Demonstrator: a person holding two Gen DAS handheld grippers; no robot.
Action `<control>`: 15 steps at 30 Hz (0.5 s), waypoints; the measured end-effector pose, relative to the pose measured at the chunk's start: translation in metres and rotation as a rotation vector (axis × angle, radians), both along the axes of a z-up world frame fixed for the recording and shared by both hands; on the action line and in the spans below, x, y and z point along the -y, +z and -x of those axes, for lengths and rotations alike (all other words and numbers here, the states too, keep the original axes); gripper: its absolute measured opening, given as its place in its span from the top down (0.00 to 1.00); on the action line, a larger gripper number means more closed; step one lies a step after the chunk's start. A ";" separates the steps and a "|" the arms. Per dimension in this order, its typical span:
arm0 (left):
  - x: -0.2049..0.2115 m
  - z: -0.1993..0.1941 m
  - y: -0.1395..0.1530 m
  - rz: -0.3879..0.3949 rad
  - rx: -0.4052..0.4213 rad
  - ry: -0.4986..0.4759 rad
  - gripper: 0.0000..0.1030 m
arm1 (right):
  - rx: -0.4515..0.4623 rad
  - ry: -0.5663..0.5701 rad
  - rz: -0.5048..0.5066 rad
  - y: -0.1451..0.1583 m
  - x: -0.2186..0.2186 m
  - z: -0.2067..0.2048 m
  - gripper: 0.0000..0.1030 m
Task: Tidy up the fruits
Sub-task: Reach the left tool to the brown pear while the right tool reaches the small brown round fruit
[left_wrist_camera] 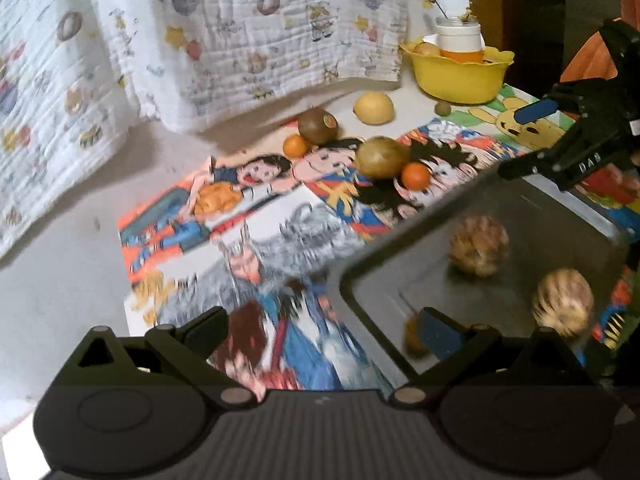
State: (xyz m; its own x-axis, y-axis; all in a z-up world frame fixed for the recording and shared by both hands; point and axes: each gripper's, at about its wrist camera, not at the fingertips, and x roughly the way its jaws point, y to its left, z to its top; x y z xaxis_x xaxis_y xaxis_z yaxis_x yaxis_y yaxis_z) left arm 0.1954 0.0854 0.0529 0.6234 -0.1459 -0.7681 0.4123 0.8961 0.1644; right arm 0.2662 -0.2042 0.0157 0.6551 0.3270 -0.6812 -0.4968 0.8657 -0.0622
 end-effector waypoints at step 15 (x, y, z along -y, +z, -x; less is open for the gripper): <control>0.007 -0.103 -0.029 0.238 -0.046 0.108 0.01 | 0.000 0.018 -0.042 -0.023 -0.004 -0.028 0.01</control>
State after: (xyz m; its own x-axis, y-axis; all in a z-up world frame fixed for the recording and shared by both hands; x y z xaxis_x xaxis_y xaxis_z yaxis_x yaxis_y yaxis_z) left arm 0.2981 0.0780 0.0234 0.6106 -0.2604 -0.7479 0.3140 0.9466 -0.0733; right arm 0.2943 -0.1999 -0.0078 0.6488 0.3668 -0.6667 -0.5124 0.8584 -0.0263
